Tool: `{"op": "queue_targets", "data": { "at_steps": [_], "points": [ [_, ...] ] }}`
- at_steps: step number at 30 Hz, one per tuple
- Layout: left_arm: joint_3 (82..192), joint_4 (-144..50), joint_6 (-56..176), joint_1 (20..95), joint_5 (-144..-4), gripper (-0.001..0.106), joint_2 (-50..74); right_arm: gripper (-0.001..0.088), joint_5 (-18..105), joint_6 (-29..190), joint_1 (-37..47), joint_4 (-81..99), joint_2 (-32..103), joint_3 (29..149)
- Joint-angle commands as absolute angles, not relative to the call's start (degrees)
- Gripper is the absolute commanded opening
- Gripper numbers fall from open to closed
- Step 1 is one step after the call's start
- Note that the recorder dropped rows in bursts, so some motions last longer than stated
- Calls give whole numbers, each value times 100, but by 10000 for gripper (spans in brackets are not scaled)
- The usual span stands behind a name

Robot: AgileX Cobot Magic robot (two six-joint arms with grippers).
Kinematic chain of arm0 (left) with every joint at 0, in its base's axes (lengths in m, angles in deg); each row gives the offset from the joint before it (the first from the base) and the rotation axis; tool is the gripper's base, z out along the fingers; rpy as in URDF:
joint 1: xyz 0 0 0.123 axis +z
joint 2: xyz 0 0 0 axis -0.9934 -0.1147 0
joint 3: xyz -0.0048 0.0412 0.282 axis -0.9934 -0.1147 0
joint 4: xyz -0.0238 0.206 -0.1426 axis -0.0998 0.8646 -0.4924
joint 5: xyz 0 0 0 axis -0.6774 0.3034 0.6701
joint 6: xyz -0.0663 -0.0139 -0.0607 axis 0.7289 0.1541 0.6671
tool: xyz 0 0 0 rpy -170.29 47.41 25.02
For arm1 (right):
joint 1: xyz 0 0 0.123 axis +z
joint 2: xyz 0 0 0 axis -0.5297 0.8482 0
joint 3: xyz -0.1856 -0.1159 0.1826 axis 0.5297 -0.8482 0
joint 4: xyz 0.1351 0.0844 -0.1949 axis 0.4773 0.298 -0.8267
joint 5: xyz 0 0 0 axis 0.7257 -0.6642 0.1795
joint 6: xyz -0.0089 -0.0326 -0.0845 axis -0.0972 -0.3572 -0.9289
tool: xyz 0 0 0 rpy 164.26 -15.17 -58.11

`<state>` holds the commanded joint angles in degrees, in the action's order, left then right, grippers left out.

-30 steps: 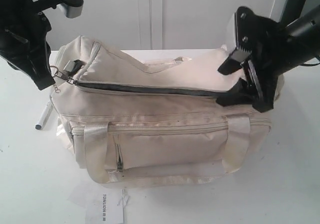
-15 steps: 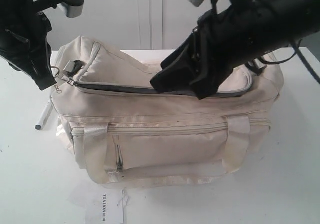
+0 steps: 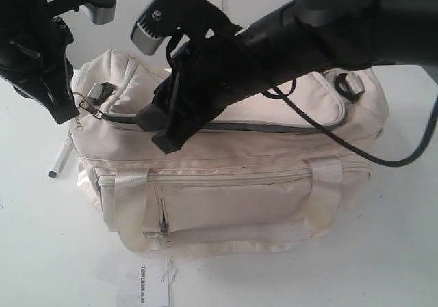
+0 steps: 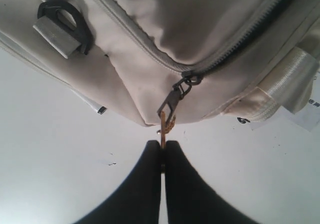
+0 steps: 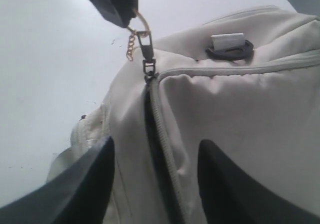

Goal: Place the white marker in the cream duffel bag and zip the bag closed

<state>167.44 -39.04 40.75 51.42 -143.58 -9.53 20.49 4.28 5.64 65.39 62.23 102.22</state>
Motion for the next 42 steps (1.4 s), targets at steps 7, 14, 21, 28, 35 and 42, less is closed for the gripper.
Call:
{"op": "queue_targets", "data": {
  "at_steps": [7, 14, 21, 28, 35, 42],
  "points": [
    [16744, -3940, 4032, 5142, -14358, 0, -953, 487, 2216, 346, 564, 6526, 6414, 10274],
    [16744, -3965, 4032, 5142, -14369, 0, -953, 437, 2356, 316, 564, 6517, 6589, 10287],
    [16744, -3965, 4009, 5142, -14352, 0, -953, 289, 2296, 268, 573, 6517, 6779, 10287],
    [16744, -3965, 4010, 5142, -14341, 0, -953, 0, 2328, 163, 573, 6513, 6693, 10287],
    [16744, -3924, 3958, 5142, -14198, 0, -953, 0, 2028, 186, 573, 6503, 6568, 10287],
    [16744, -3781, 3877, 5142, -14175, 0, -953, 0, 1883, 186, 573, 6400, 6446, 10287]
  ]
}}
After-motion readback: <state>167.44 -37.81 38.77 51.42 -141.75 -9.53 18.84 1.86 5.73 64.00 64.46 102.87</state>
